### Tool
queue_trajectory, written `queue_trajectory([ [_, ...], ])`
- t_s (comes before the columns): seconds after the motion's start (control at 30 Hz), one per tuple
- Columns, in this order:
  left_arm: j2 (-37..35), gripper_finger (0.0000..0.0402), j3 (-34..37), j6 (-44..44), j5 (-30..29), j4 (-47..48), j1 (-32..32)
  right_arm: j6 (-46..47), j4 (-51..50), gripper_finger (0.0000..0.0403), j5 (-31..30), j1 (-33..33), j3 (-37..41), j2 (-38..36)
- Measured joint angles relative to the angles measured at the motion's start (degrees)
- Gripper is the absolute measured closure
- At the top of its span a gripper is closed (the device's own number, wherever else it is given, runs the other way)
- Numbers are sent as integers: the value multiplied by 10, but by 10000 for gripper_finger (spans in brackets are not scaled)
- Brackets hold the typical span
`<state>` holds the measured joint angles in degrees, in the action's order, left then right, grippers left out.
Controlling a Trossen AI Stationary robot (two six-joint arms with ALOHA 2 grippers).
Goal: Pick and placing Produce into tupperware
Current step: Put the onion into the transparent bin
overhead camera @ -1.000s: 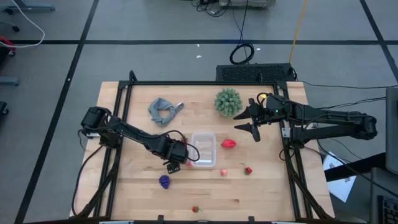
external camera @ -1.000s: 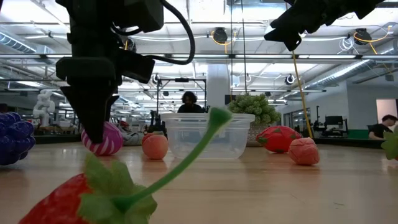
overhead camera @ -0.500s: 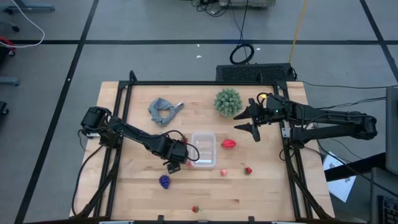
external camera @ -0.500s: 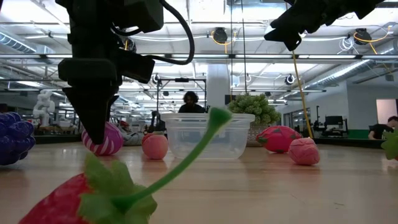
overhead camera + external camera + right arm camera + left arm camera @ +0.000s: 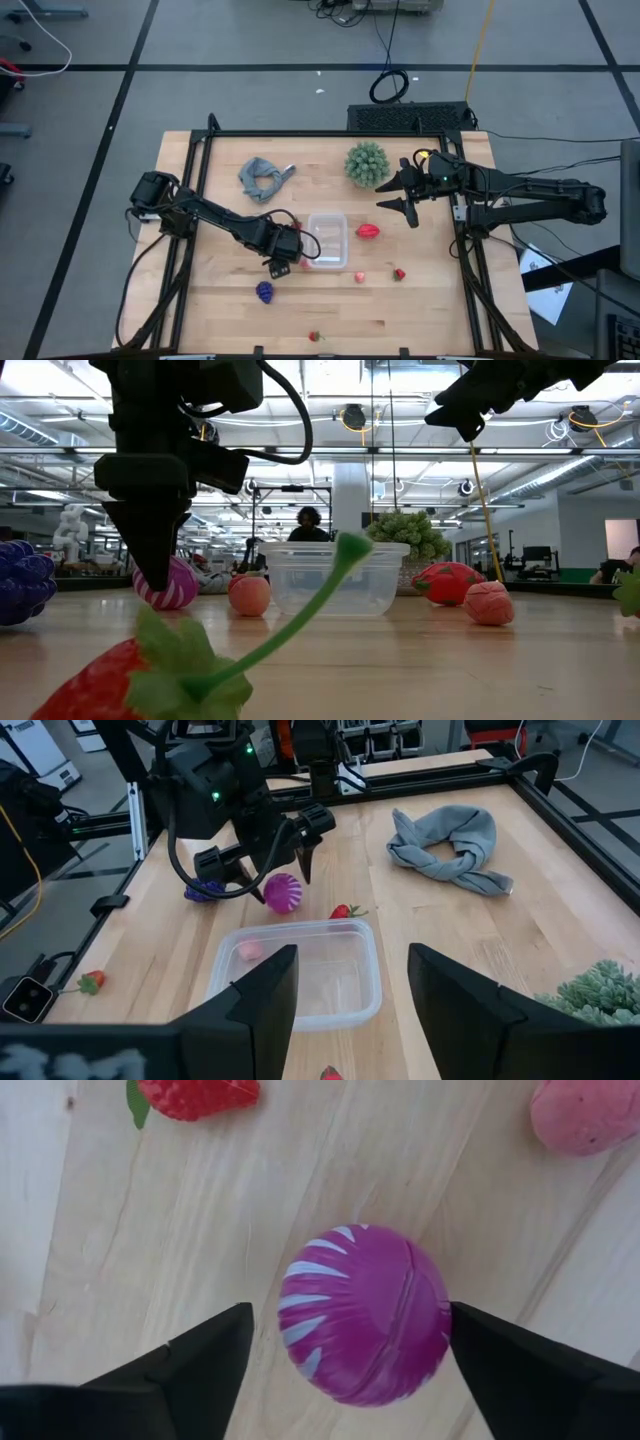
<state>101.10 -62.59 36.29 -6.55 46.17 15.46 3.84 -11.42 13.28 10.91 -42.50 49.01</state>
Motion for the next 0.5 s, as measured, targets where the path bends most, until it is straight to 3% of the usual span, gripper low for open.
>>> queue_trajectory([
  [0.5,0,146,0,0,-1,-15,0,0,0,220,0,0,0,0],
])
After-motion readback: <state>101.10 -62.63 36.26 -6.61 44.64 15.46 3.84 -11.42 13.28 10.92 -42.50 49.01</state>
